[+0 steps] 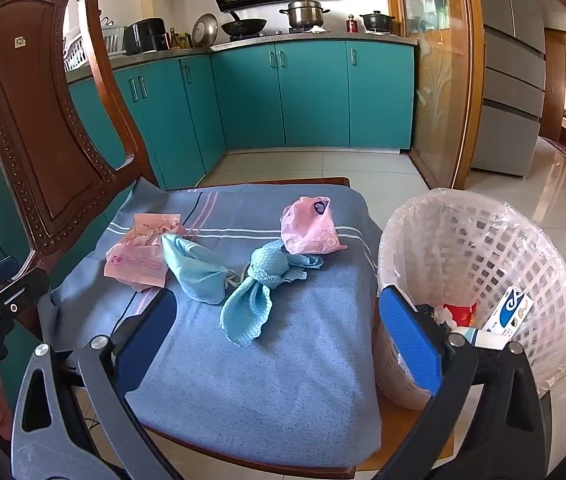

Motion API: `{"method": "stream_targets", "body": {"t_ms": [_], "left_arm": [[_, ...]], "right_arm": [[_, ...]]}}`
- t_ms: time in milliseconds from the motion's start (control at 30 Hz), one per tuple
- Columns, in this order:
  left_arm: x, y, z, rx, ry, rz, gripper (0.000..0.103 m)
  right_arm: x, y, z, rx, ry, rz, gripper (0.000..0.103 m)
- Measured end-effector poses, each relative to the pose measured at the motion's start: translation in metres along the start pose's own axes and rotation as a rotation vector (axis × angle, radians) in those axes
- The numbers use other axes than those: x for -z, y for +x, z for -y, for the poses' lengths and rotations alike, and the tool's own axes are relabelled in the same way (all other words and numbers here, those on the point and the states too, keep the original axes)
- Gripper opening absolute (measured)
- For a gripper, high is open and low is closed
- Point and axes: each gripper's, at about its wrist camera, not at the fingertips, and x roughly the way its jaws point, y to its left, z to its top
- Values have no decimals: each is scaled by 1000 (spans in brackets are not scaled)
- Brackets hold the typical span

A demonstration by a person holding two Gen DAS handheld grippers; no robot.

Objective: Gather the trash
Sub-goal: 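Grasp the pink paper bag with the left tool while the right tool grasps the pink plastic bag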

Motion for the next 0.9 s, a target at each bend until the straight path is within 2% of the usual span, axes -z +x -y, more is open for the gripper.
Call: {"method": "stream_targets", "body": {"t_ms": [200,367,533,667,733,767,800,833,867,900], "left_arm": [[-1,10,2,-3,7,-19,99],[-3,39,-2,-26,4,-69,99],[-7,86,-8,-39,2,-146,99],[-8,115,-16,-39,-25,-198,94],[-8,127,-18,-27,-32,-223,87],[-7,132,-19,-19,-33,-234,79],[-6,135,-19,-13,-34,-245,63],[-5,139,-19,-2,-36,-263,53],[-3,140,-20,10,-38,-269,26],[-1,140,-20,18,-39,-272,20]], "right_arm": [[0,1,1,3,-8,4,99],[-8,13,3,33,-27,6,99],[-26,54,6,48,-56,-6,99],[-38,92,7,39,-55,-38,98],[-42,108,4,32,-74,-59,92],[-43,117,3,45,-81,-71,87],[-43,124,5,45,-80,-84,84],[-43,132,6,44,-78,-105,71],[-41,141,8,45,-78,-141,53],[-40,144,9,42,-73,-152,42]]}}
